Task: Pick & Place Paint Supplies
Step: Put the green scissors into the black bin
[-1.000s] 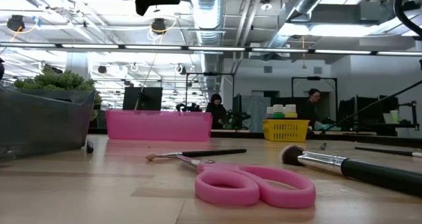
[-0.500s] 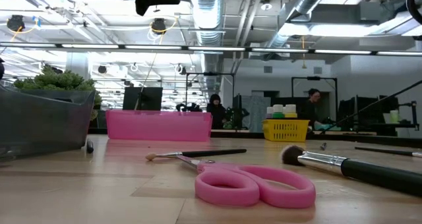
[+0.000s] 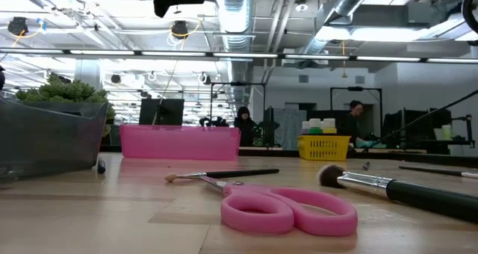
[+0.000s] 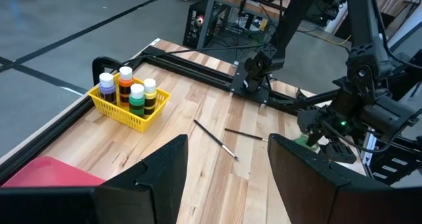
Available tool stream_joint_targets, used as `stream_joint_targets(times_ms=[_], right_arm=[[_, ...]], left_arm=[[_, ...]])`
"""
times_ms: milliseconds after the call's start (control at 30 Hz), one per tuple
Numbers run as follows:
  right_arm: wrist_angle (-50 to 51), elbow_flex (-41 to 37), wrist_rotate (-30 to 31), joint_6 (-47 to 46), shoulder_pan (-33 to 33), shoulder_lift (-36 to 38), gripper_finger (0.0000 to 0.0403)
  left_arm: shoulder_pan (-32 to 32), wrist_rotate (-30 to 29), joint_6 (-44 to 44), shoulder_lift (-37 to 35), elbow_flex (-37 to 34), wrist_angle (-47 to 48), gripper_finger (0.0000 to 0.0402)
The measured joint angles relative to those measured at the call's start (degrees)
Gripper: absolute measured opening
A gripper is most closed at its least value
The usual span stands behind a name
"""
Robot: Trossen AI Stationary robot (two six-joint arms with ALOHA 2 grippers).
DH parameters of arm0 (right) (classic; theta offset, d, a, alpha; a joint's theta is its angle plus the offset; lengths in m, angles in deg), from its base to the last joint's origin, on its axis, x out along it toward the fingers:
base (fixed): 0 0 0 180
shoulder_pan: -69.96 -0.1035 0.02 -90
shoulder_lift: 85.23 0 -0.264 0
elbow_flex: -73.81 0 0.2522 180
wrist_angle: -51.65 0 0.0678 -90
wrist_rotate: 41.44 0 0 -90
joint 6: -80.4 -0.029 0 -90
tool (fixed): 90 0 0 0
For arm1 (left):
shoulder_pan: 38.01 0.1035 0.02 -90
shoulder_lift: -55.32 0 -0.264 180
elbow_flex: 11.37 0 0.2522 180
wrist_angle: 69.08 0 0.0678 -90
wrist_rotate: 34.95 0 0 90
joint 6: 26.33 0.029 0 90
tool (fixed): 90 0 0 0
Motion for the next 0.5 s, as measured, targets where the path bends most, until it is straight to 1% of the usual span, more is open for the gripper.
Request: stream_joint_targets(times_ms=[67,167,500], right_arm=[[0.29,0.02,-0.05,-0.01,0.21,-0.02,0.0256],[0.69,0.0,-0.2,-0.01,0.27,-0.1,0.0228],[3.1,-0.09,-0.48,-0.6,0.6,-0.22,0.0069]], left_arm=[[-0.01,0.0,0.0,0.0,0.0,0.02,0.0204],[-0.02,0.0,-0.04,0.0,0.0,0.02,0.0204],[0.0,0.02,-0.07,0.0,0.0,0.01,0.0204]])
